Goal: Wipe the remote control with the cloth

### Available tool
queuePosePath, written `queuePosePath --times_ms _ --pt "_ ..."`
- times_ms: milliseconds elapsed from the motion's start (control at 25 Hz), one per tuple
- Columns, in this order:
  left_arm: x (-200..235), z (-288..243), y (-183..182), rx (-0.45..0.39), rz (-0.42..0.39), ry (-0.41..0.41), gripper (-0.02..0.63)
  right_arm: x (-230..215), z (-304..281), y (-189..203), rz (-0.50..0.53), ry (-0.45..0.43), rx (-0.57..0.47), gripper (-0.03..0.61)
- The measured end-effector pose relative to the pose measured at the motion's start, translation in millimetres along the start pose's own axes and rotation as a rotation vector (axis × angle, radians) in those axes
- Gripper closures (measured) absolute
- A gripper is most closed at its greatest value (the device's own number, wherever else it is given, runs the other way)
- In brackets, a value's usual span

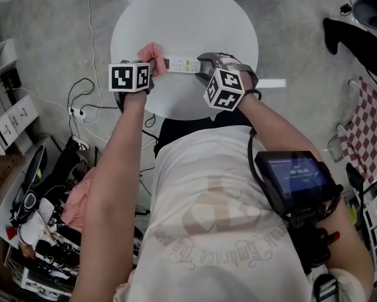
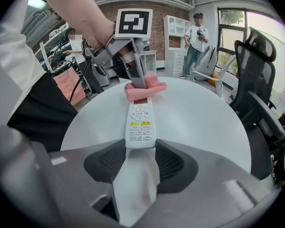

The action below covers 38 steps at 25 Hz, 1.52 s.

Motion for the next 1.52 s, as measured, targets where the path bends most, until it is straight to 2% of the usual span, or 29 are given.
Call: queuePosePath --times_ms 80,240,320,480,680,840,920,1080,1240,1520 --pt "-4.9 -0.3 -0.6 0.005 -0.013 -0.027 0.595 -0.6 0.2 -0.4 0.002 0.002 0.002 0.374" --pt "-34.2 -10.1 -1.9 0.004 -0.064 0.08 0.597 -0.5 -0.2 -0.6 0.004 0.001 0.004 0.373" --pt "-48.0 -13.0 -3.7 -0.001 -0.095 0.097 0.597 -1.2 -0.3 -1.1 0.003 0.001 0.006 0.373" --pt "-59.8 -10.1 -5.7 -0.028 -0.095 0.127 0.597 -2.5 -0.3 -0.2 -0.001 0.001 0.011 0.373" --pt "-92.5 -18.2 -12.7 -0.031 -0.184 0.224 0.597 -3.0 -0.7 -0.8 0.0 0.001 0.011 0.373" --pt "-123.7 -24.2 -15.6 -0.063 -0.239 0.348 0.595 -3.2 -0.2 0.5 0.005 -0.001 0.013 0.374" --pt "-126.1 -26.1 -13.3 -0.075 -0.239 0.37 0.595 -3.1 0.0 0.4 0.009 -0.002 0.015 0.374" --pt "-97.6 -25.7 -8.0 -0.092 -0.141 0.293 0.595 -3.7 -0.3 0.4 0.01 -0.003 0.016 0.374" --pt "-71.6 -20.3 -5.3 -0.104 -0.099 0.22 0.595 -5.3 0.0 4.2 0.008 -0.003 0.023 0.374" --pt "-21.8 -14.9 16.0 -0.12 0.04 0.115 0.595 -8.2 0.7 12.3 0.019 -0.006 0.044 0.374"
Point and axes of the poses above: the fingertips, and each gripper's own axes: z backward along the fingers, x to its left, y out of its underside, the point moved 8 cm from there along z, backward along the fingers, and after that the axes turned 6 degrees about x, right-handed, at the moved point
